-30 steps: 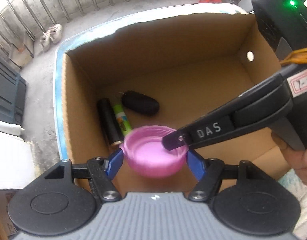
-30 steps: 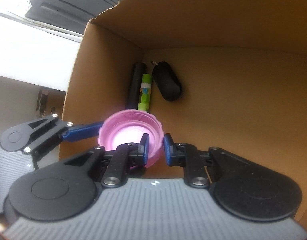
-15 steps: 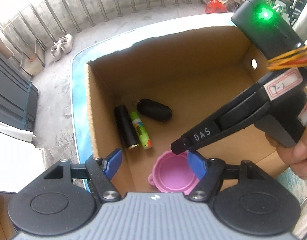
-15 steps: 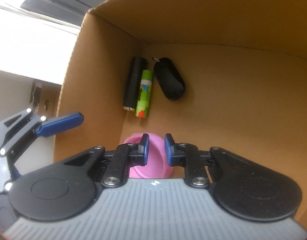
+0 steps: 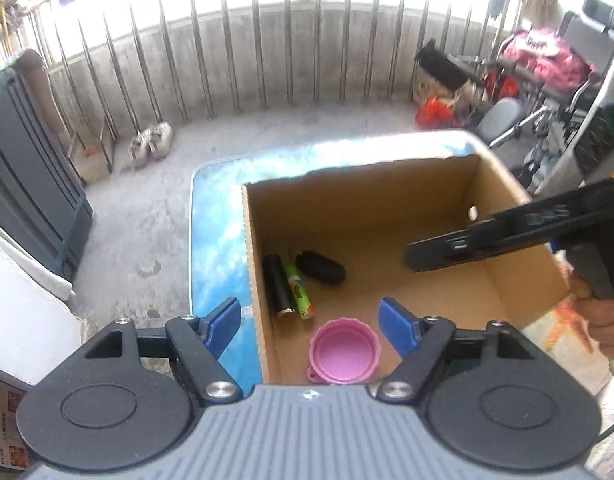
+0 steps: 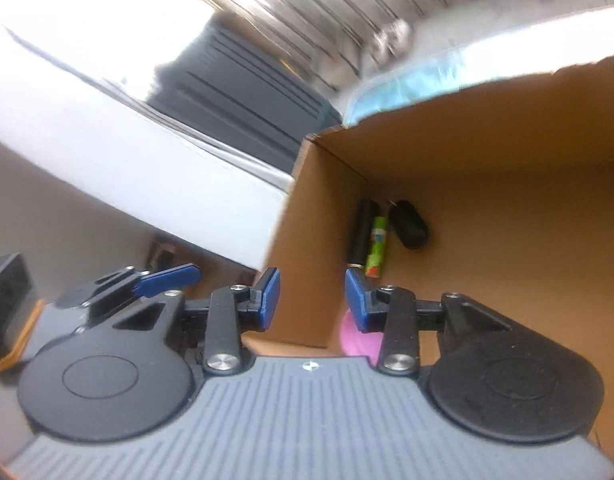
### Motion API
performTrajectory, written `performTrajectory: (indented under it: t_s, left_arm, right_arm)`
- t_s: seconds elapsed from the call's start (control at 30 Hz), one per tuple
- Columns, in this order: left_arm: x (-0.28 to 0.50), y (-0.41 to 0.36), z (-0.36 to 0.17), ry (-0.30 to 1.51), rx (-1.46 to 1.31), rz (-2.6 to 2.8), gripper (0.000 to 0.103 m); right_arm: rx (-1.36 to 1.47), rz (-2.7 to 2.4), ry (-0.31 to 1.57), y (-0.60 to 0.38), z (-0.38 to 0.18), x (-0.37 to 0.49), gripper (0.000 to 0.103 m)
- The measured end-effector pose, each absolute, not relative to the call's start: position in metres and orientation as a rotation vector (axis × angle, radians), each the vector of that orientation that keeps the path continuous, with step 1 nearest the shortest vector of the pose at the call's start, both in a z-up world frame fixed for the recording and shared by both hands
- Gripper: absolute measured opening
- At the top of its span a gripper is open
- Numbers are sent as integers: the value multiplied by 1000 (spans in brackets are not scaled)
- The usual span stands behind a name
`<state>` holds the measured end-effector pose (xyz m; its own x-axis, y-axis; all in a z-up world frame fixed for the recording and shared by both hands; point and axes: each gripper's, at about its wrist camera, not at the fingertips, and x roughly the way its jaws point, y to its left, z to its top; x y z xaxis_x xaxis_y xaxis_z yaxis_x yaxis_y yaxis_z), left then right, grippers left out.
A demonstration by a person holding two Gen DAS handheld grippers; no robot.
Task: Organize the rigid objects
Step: 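Withdraw the right gripper and move it to the black tape roll, then close the right gripper on the rim of the black tape roll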
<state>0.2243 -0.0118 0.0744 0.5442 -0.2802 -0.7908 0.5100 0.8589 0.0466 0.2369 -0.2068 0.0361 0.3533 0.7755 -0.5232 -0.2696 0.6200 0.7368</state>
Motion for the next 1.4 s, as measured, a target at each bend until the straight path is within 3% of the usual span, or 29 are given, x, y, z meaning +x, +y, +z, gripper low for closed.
performTrajectory:
  t_s: [0.23, 0.57, 0.73, 1.03, 1.3, 1.4]
  left_arm:
    - [153, 13, 77, 791, 250, -582, 83]
    - [81, -10, -10, 884, 354, -685, 84]
    - [65, -29, -49, 878, 430, -667, 84]
    - [60, -48, -78, 864, 474, -618, 84]
    - [61, -50, -85, 876, 478, -602, 80]
    - [63, -51, -90, 887, 491, -603, 76]
  right_arm:
    - [637, 712, 849, -269, 59, 133, 41]
    - [606, 507, 911, -255, -23, 30, 43]
    - [537, 453, 943, -220, -55, 27, 43]
    - [348, 463, 929, -188, -55, 38, 41]
    - [291, 477, 970, -173, -72, 46, 37]
    - [282, 470, 963, -174, -75, 48, 30]
